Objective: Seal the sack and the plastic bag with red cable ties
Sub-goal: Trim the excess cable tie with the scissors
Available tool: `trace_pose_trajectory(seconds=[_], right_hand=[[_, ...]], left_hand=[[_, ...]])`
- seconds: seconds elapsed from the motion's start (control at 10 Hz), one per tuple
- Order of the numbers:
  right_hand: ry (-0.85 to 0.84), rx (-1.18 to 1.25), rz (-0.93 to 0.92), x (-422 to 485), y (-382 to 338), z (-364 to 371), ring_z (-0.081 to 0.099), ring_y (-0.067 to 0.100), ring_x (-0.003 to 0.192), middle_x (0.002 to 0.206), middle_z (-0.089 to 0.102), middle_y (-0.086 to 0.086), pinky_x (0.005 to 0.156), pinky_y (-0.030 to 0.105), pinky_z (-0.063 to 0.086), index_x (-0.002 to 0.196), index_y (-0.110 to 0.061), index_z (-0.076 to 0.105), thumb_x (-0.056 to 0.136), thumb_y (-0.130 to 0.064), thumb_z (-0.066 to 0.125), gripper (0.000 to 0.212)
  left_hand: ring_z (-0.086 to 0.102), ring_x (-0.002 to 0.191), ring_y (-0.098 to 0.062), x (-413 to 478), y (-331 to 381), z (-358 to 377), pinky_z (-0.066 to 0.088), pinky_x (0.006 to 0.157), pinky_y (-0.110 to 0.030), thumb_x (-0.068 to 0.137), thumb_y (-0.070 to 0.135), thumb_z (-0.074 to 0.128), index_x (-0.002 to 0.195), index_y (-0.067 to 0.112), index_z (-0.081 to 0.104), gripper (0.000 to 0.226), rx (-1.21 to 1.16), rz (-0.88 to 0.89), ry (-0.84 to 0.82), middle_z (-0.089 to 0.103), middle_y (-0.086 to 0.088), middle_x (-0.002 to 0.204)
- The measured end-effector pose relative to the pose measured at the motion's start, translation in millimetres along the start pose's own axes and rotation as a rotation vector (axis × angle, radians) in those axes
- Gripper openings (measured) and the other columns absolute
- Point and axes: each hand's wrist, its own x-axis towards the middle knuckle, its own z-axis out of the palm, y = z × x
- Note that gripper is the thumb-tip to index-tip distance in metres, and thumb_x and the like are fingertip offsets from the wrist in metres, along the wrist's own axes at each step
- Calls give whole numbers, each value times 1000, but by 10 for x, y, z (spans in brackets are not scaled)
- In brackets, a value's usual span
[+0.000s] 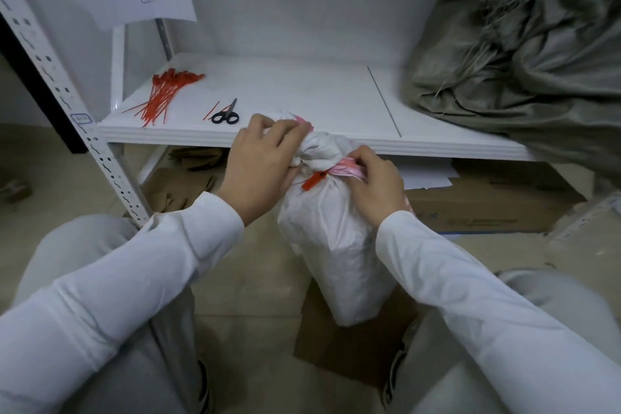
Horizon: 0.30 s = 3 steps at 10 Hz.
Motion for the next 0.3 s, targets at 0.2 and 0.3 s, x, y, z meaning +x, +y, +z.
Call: trace_pose_trajectory(seconds=[0.2,0.3], right_hand=[[218,66,-22,216,-395,-556,60,30,96,95,70,6,82,41,49,103,-24,64,78,-16,57,27],[293,125,-46,336,-634,-792,63,27,91,93,71,3,80,42,51,99,-25,65,76,-20,59,24]], left_hand=[[51,97,-35,537,126,-579,47,74,-41,77,29,66,126,16,58,51,23,-26,157,62,-3,120],[51,101,-36,744,136,-829,47,79,-42,79,27,60,128,17,57,50,11,-22,229,60,-3,123]])
